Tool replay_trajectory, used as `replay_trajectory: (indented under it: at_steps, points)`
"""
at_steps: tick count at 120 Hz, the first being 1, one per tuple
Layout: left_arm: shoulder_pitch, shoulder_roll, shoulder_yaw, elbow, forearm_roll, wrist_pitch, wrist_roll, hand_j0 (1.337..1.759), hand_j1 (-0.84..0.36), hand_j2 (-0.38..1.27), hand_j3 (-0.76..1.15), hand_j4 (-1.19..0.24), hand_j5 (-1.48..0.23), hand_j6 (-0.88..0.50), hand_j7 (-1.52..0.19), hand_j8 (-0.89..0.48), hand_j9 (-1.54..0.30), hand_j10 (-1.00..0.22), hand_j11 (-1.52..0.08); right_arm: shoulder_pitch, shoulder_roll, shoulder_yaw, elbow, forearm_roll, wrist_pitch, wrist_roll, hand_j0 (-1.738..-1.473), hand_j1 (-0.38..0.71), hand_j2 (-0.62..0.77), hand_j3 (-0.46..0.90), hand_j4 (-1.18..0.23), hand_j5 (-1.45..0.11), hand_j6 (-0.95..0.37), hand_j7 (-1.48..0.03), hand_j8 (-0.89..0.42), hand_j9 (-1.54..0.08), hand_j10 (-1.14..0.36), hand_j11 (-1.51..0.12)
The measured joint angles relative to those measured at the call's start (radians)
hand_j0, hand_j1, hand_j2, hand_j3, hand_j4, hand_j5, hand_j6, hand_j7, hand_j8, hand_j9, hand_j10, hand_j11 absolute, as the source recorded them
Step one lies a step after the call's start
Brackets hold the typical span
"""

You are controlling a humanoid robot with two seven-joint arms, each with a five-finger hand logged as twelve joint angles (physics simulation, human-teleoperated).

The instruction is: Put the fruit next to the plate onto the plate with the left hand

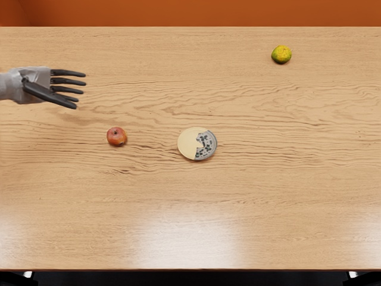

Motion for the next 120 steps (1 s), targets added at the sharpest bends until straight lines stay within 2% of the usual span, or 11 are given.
replay_trajectory:
  at_steps: [34, 64, 69, 77, 90, 95, 106, 120]
  points:
    - [-0.014, -0.003, 0.001, 0.008, 0.009, 0.0, 0.0, 1.658, 0.05, 0.05, 0.0, -0.25, -0.32, -0.25, -0.32, -0.25, -0.32, -0.25, -0.32, -0.007, 0.0, -0.002, -0.001, 0.001, 0.0, -0.001, -1.658, -0.31, -0.01, 0.0, -0.03, -0.05, -0.03, -0.05, -0.03, -0.05, -0.03, -0.05]
    - [-0.129, -0.005, 0.009, -0.014, 0.147, 0.0, 0.006, 1.658, 0.05, 0.05, 0.0, -0.25, -0.32, -0.25, -0.32, -0.25, -0.32, -0.25, -0.32, -0.008, 0.0, -0.002, -0.001, 0.001, 0.0, -0.001, -1.658, -0.31, -0.01, 0.0, -0.03, -0.05, -0.03, -0.05, -0.03, -0.05, -0.03, -0.05]
    - [-0.175, 0.006, 0.03, -0.05, 0.179, 0.0, 0.008, 1.658, 0.05, 0.05, 0.0, -0.25, -0.32, -0.25, -0.32, -0.25, -0.32, -0.25, -0.32, -0.008, 0.0, -0.001, -0.001, 0.001, 0.0, -0.001, -1.658, -0.31, -0.01, 0.0, -0.03, -0.05, -0.03, -0.05, -0.03, -0.05, -0.03, -0.05]
    - [-0.28, 0.049, 0.102, -0.16, 0.217, 0.0, 0.011, 1.658, 0.05, 0.05, 0.0, -0.25, -0.32, -0.25, -0.32, -0.25, -0.32, -0.25, -0.32, -0.008, 0.0, -0.001, -0.001, 0.001, 0.0, -0.001, -1.658, -0.31, -0.01, 0.0, -0.03, -0.05, -0.03, -0.05, -0.03, -0.05, -0.03, -0.05]
    - [-0.367, 0.046, 0.218, -0.344, 0.274, 0.019, 0.012, 1.658, 0.05, 0.05, 0.0, -0.25, -0.32, -0.25, -0.32, -0.25, -0.32, -0.25, -0.32, -0.008, 0.0, -0.001, -0.001, 0.001, 0.0, -0.001, -1.658, -0.31, -0.01, 0.0, -0.03, -0.05, -0.03, -0.05, -0.03, -0.05, -0.03, -0.05]
    - [-0.402, 0.039, 0.266, -0.413, 0.301, 0.07, 0.012, 1.658, 0.05, 0.05, 0.0, -0.25, -0.32, -0.25, -0.32, -0.25, -0.32, -0.25, -0.32, -0.008, 0.0, -0.002, -0.001, 0.001, 0.0, -0.001, -1.658, -0.31, -0.01, 0.0, -0.03, -0.05, -0.03, -0.05, -0.03, -0.05, -0.03, -0.05]
    - [-0.43, 0.026, 0.338, -0.522, 0.357, 0.195, 0.012, 1.658, 0.05, 0.05, 0.0, -0.25, -0.32, -0.25, -0.32, -0.25, -0.32, -0.25, -0.32, -0.008, 0.0, -0.002, -0.001, 0.001, 0.0, -0.001, -1.658, -0.31, -0.01, 0.0, -0.03, -0.05, -0.03, -0.05, -0.03, -0.05, -0.03, -0.05]
    - [-0.5, -0.04, 0.442, -0.608, 0.426, 0.382, 0.012, 1.658, 0.05, 0.05, 0.0, -0.25, -0.32, -0.25, -0.32, -0.25, -0.32, -0.25, -0.32, -0.008, 0.0, -0.001, -0.001, 0.001, 0.0, -0.001, -1.658, -0.31, -0.01, 0.0, -0.03, -0.05, -0.03, -0.05, -0.03, -0.05, -0.03, -0.05]
